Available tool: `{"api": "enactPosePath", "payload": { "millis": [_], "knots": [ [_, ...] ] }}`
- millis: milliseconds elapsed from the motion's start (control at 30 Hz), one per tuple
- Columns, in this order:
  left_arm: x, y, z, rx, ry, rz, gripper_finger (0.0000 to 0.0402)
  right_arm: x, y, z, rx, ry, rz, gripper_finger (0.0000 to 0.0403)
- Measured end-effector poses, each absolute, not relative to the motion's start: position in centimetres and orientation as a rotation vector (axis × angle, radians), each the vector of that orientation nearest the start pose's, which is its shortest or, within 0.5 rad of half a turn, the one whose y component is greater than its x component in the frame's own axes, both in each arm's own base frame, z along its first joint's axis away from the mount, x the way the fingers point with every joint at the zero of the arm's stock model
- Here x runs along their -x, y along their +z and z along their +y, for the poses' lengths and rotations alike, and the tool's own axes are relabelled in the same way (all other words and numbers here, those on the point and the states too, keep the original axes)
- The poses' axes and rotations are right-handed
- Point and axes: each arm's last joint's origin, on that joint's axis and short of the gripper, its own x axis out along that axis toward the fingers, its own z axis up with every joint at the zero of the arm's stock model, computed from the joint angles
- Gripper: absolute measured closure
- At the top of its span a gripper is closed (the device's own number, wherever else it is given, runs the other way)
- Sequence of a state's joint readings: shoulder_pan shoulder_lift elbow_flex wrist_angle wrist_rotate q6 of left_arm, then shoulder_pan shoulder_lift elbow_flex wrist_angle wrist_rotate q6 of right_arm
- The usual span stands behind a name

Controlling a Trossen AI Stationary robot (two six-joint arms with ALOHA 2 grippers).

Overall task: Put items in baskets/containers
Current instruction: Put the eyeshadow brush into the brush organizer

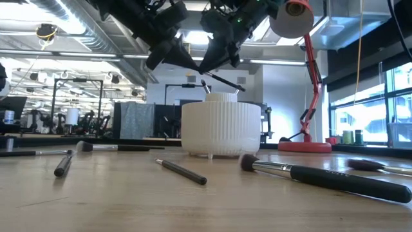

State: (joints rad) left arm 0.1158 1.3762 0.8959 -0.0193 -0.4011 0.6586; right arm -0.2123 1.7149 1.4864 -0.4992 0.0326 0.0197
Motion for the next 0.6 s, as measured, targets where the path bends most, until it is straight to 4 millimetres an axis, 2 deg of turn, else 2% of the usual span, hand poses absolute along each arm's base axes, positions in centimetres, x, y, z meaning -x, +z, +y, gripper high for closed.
{"api": "enactPosePath", "payload": {
  "millis": [133, 267, 367, 467, 600],
  "knots": [
    [-29.3, 25.8, 4.6, -0.666, 0.347, 0.644, 0.0392, -37.7, 30.1, -7.7, -0.071, -0.234, 0.679, 0.0392],
    [-28.9, 25.9, 4.5, -0.651, 0.401, 0.672, 0.0365, -38.0, 29.0, -7.2, -0.043, -0.276, 0.597, 0.0394],
    [-27.8, 26.3, 4.5, -0.632, 0.533, 0.733, 0.0339, -37.1, 28.0, -7.2, -0.042, -0.346, 0.518, 0.0394],
    [-26.2, 26.9, 4.4, -0.580, 0.610, 0.773, 0.0313, -36.0, 27.6, -6.8, -0.059, -0.342, 0.371, 0.0394],
    [-24.6, 28.3, 4.3, -0.481, 0.614, 0.711, 0.0278, -33.7, 29.0, -6.0, -0.052, -0.358, 0.161, 0.0394]
  ]
}}
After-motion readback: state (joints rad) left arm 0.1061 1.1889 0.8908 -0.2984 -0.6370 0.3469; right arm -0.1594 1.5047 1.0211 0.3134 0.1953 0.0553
